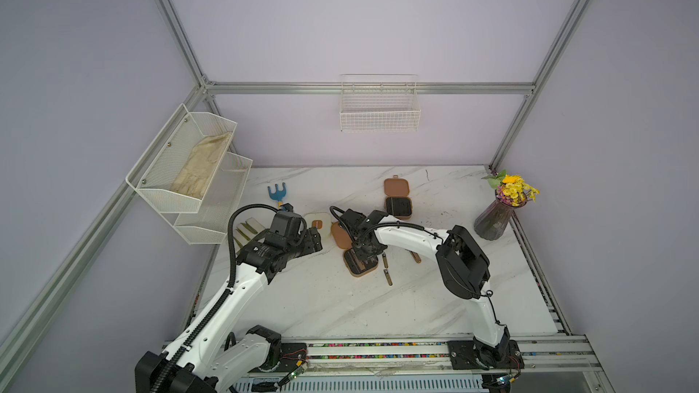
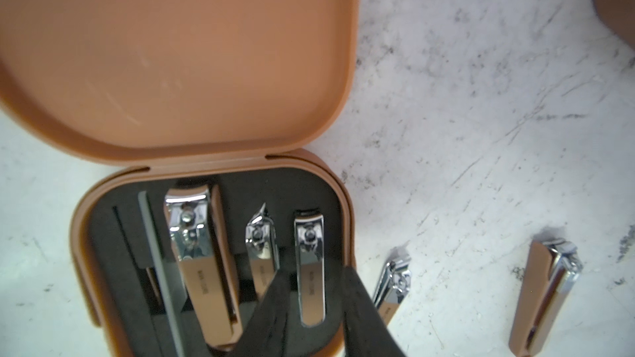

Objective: Organize nail clipper sets
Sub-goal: Place the nail clipper in the storage box.

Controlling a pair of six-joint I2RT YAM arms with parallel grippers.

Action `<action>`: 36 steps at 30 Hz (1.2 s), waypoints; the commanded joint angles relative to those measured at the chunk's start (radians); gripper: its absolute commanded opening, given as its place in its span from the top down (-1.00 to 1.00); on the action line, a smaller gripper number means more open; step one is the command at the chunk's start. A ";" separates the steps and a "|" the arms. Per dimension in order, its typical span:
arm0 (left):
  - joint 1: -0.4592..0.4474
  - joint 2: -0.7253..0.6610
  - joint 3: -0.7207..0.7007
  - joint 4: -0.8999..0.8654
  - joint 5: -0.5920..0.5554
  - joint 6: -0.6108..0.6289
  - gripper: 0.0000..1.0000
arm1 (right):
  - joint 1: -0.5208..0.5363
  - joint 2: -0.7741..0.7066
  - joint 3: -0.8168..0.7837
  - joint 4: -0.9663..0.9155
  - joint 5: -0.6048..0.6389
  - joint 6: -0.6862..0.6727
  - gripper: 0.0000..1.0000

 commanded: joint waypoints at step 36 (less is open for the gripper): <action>0.008 -0.001 -0.028 0.033 0.007 0.003 -0.67 | -0.005 -0.021 -0.113 0.038 -0.037 0.023 1.00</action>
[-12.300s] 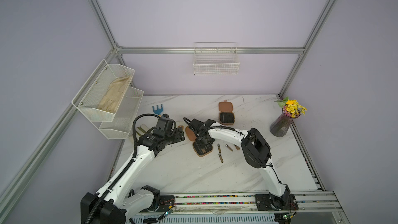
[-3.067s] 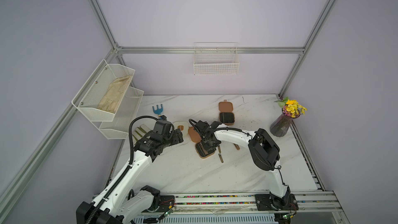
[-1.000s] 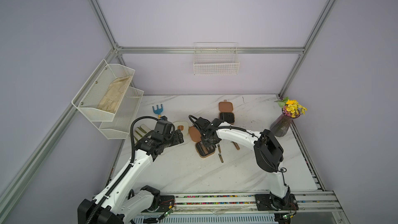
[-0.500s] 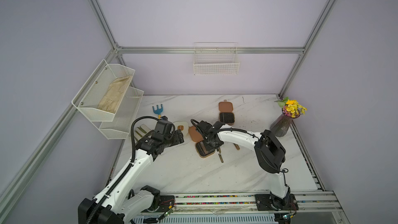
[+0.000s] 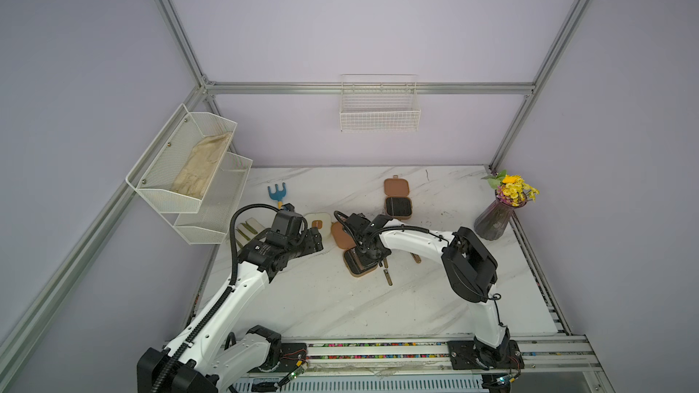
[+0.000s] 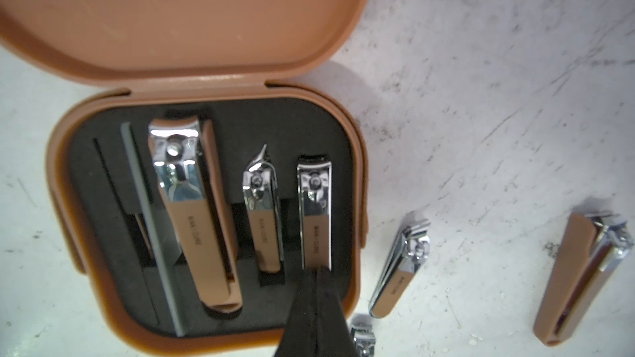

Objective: Organize nail clipper sets
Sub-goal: Place the nail clipper in the storage box.

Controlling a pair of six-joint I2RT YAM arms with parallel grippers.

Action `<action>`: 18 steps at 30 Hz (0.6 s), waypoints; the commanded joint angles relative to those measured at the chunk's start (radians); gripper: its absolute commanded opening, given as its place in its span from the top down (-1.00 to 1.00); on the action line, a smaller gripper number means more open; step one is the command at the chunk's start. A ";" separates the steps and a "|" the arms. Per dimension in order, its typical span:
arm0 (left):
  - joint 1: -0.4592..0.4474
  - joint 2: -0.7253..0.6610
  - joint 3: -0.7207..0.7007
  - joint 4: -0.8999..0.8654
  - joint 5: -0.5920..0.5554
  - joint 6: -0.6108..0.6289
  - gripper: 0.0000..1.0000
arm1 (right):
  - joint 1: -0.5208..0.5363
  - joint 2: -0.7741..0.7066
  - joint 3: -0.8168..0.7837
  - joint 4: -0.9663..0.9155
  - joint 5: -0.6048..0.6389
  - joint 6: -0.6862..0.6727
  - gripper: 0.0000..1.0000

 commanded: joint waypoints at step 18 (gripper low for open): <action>0.008 -0.013 -0.032 0.027 -0.014 0.005 -0.68 | -0.005 0.068 -0.151 0.108 0.023 0.076 1.00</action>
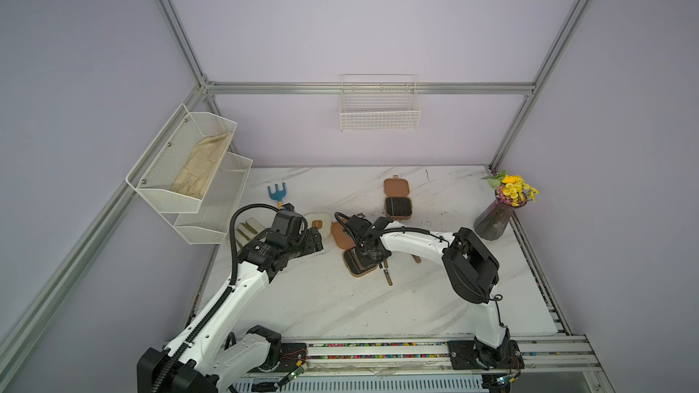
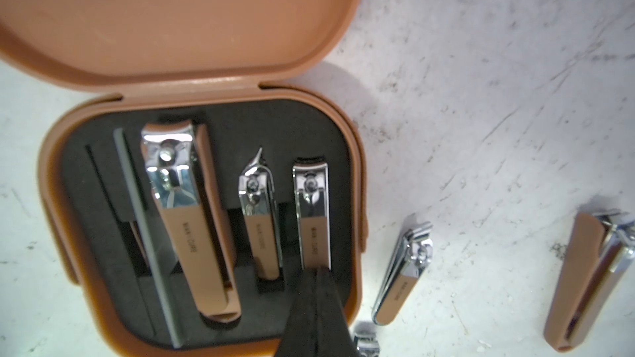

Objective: Organize nail clipper sets
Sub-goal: Place the nail clipper in the storage box.

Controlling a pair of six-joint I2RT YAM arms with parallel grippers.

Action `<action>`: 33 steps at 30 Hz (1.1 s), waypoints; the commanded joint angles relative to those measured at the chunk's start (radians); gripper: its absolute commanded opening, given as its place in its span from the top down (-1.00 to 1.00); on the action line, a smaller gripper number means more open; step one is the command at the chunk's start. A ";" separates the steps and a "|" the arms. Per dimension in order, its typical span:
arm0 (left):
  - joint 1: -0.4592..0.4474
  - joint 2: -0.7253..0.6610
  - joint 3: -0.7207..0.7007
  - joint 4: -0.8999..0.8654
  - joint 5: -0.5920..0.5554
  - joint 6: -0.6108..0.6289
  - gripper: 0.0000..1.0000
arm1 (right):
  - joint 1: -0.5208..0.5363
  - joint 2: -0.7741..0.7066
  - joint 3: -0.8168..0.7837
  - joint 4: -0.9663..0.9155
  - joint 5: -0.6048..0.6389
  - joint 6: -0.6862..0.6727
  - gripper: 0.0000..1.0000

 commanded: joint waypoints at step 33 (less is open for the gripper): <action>0.009 -0.018 -0.024 0.044 -0.033 0.017 -0.68 | -0.007 -0.062 0.142 -0.048 0.024 0.005 0.95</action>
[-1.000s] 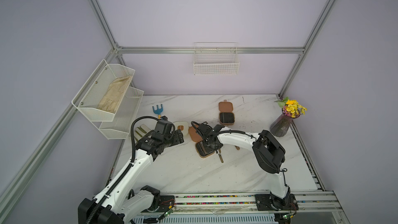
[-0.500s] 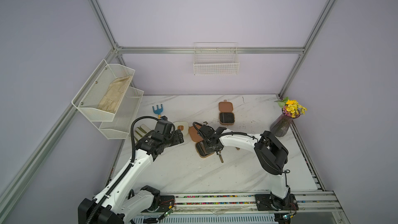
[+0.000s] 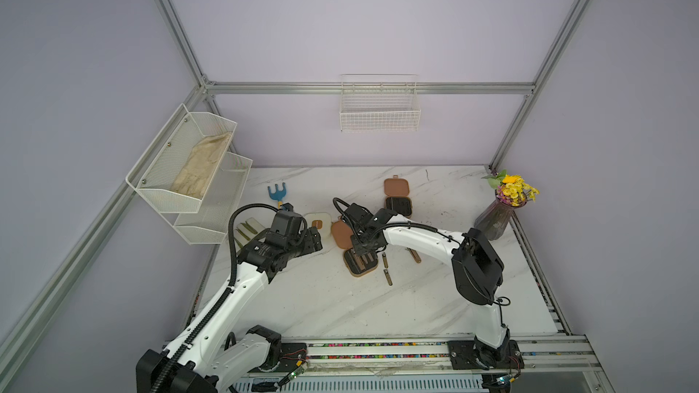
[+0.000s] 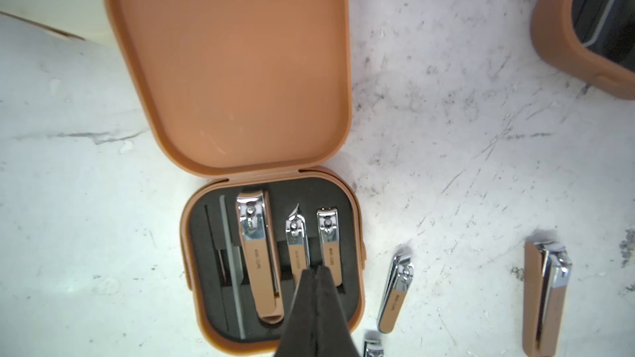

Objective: Organize nail clipper sets
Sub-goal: Place the nail clipper in the storage box.

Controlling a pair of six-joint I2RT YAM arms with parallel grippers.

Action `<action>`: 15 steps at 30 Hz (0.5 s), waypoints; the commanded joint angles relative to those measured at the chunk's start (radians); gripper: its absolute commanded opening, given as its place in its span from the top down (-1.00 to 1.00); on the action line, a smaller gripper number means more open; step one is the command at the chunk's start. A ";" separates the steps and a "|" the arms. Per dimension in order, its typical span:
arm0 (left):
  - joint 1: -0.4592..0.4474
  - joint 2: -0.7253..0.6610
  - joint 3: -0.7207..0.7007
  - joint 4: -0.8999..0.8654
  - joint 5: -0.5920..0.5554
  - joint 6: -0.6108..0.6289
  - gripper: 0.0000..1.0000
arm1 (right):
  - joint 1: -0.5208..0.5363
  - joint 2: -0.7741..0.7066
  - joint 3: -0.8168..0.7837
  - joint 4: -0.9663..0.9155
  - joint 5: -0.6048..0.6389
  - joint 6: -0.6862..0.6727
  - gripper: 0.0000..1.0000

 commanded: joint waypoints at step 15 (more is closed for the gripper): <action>0.103 0.606 0.423 0.151 0.410 0.122 -0.83 | -0.005 -0.359 -0.450 0.274 -0.173 0.317 -0.12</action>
